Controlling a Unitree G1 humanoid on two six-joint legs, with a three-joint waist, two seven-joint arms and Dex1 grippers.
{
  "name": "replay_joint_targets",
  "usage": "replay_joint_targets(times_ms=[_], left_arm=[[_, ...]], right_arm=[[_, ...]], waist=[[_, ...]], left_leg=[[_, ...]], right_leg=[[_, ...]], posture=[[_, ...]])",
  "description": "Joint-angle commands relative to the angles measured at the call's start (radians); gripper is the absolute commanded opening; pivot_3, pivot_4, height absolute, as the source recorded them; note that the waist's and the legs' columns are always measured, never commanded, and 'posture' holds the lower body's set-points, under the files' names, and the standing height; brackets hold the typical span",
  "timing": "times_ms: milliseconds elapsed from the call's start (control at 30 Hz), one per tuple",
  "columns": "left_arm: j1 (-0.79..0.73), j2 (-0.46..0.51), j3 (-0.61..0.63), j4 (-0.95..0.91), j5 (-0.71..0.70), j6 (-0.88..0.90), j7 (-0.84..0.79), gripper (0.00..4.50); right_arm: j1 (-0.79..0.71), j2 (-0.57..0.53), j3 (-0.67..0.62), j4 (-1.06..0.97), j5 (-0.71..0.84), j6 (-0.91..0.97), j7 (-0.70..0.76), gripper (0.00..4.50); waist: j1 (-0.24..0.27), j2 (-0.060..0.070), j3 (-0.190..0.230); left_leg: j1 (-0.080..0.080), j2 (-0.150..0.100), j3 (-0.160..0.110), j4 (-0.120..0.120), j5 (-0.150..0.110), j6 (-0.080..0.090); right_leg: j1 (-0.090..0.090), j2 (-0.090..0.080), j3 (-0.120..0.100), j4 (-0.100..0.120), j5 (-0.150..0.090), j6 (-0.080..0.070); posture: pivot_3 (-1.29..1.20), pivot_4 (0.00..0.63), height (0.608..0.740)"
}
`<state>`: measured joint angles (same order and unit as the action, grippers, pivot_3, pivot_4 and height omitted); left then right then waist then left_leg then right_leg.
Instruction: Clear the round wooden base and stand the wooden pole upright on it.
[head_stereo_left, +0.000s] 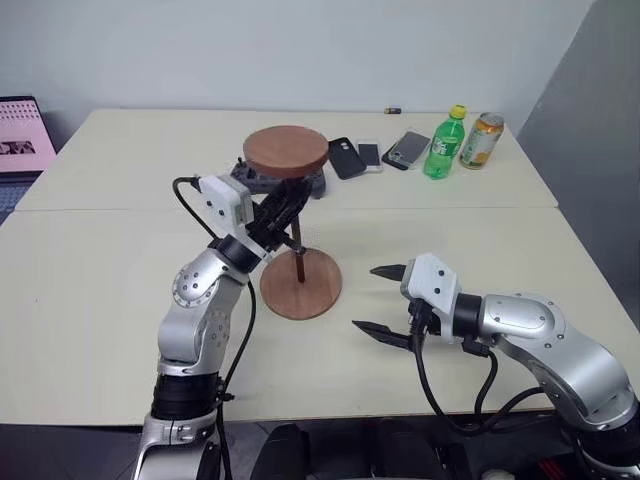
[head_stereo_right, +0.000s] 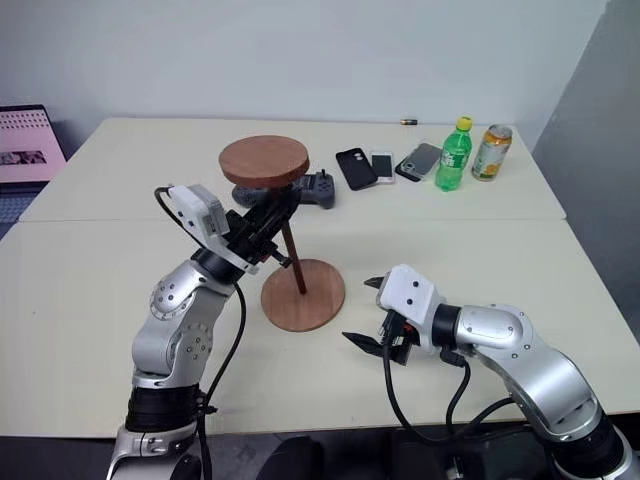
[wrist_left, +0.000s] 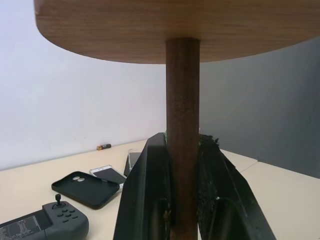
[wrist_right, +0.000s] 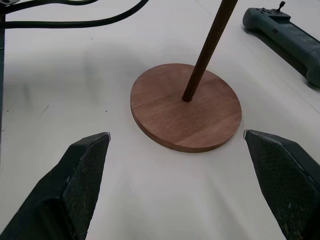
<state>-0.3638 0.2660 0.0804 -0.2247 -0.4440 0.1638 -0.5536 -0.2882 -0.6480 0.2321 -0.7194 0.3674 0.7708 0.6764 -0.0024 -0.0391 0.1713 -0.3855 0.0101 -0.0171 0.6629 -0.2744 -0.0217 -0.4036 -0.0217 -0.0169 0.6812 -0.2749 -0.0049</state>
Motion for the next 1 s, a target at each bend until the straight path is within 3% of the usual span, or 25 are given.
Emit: replay_joint_targets(times_ms=[33, 367, 600, 1000], left_arm=[[0.039, 0.02, 0.006, 0.016, 0.021, 0.017, 0.014, 0.27], [0.103, 0.056, 0.007, 0.066, 0.058, 0.019, 0.041, 0.27], [0.117, 0.085, -0.022, 0.094, 0.098, 0.022, 0.053, 0.27], [0.131, 0.095, -0.036, 0.115, 0.127, 0.035, 0.108, 0.27]], right_arm=[[-0.01, 0.003, -0.002, -0.04, 0.004, -0.01, -0.003, 4.5], [-0.006, 0.011, 0.002, -0.036, 0.0, -0.014, -0.011, 4.5], [-0.006, 0.017, 0.007, -0.031, -0.007, -0.015, -0.018, 4.5], [-0.015, 0.023, 0.01, -0.023, -0.015, -0.015, -0.025, 4.5]], waist=[[0.0, 0.0, 0.0], [-0.004, 0.003, -0.005], [-0.009, 0.004, -0.005], [-0.026, 0.011, -0.02]], left_leg=[[0.001, 0.0, 0.0, 0.0, 0.0, 0.0], [0.005, 0.0, 0.0, -0.001, 0.0, 0.0], [0.022, 0.001, 0.0, -0.005, -0.002, 0.002], [0.024, 0.001, 0.0, -0.009, -0.002, 0.001]], right_leg=[[0.0, 0.0, 0.0, 0.0, 0.0, 0.0], [0.003, 0.002, 0.003, 0.0, 0.0, 0.0], [0.019, 0.003, 0.003, -0.002, -0.003, 0.004], [0.019, 0.003, 0.004, -0.002, -0.004, 0.005]], posture=[[0.0, 0.15, 0.74], [0.0, 0.15, 0.74], [0.0, 0.15, 0.74], [0.0, 0.15, 0.74]])
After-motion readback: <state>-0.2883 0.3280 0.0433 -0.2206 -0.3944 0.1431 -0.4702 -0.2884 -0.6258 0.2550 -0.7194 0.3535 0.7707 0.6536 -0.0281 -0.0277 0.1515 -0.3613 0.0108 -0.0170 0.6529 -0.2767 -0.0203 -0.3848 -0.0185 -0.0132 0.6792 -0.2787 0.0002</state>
